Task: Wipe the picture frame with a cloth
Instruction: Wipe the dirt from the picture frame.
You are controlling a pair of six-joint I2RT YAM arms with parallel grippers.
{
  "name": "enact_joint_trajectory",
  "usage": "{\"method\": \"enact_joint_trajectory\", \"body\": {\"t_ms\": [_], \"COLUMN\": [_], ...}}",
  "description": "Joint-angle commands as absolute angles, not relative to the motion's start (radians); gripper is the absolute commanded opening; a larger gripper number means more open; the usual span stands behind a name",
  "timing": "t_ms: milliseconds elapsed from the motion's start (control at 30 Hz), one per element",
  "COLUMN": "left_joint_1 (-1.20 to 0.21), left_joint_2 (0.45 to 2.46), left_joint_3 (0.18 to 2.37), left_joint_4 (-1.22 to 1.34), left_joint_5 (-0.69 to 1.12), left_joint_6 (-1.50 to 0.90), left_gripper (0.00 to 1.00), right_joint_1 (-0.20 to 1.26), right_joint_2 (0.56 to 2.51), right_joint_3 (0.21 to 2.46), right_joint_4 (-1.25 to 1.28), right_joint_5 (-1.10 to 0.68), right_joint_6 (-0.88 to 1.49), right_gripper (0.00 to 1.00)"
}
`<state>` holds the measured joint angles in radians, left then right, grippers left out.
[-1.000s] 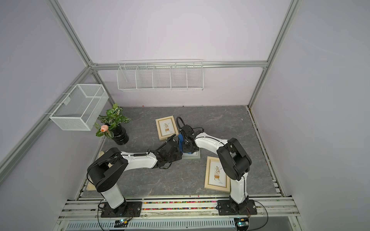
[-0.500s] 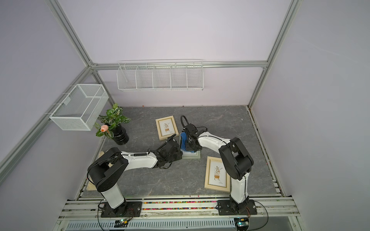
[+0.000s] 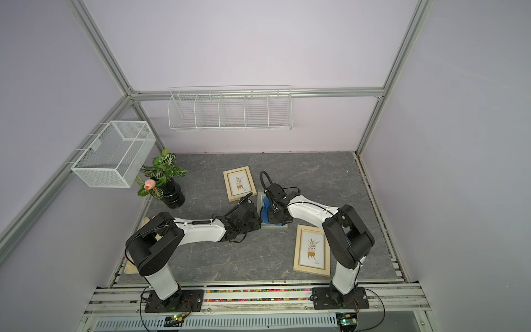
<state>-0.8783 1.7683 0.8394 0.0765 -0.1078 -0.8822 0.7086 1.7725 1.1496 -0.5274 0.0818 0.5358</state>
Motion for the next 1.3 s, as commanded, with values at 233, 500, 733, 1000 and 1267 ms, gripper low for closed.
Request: {"method": "enact_joint_trajectory", "body": {"t_ms": [233, 500, 733, 1000, 1267], "left_joint_1": [-0.878, -0.879, -0.879, -0.879, -0.879], "left_joint_2": [1.803, 1.808, 1.787, 1.756, 1.685], "left_joint_3": [0.783, 0.797, 0.809, 0.846, 0.927], "left_joint_4": [-0.070, -0.076, -0.098, -0.132, -0.195], "left_joint_5": [-0.136, -0.132, -0.138, -0.120, -0.100], "left_joint_6": [-0.910, -0.908, -0.900, -0.896, -0.878], "left_gripper": [0.21, 0.21, 0.21, 0.21, 0.25], "right_joint_1": [0.619, 0.739, 0.665, 0.574, 0.584], "right_joint_2": [1.687, 1.709, 1.630, 1.466, 1.332], "right_joint_3": [1.052, 1.119, 1.025, 0.993, 0.968], "right_joint_4": [-0.607, -0.576, -0.620, -0.630, -0.530], "right_joint_5": [0.190, 0.101, 0.163, 0.165, 0.086], "right_joint_6": [0.522, 0.574, 0.545, 0.493, 0.460], "right_gripper": [0.07, 0.07, 0.07, 0.07, 0.07]}}
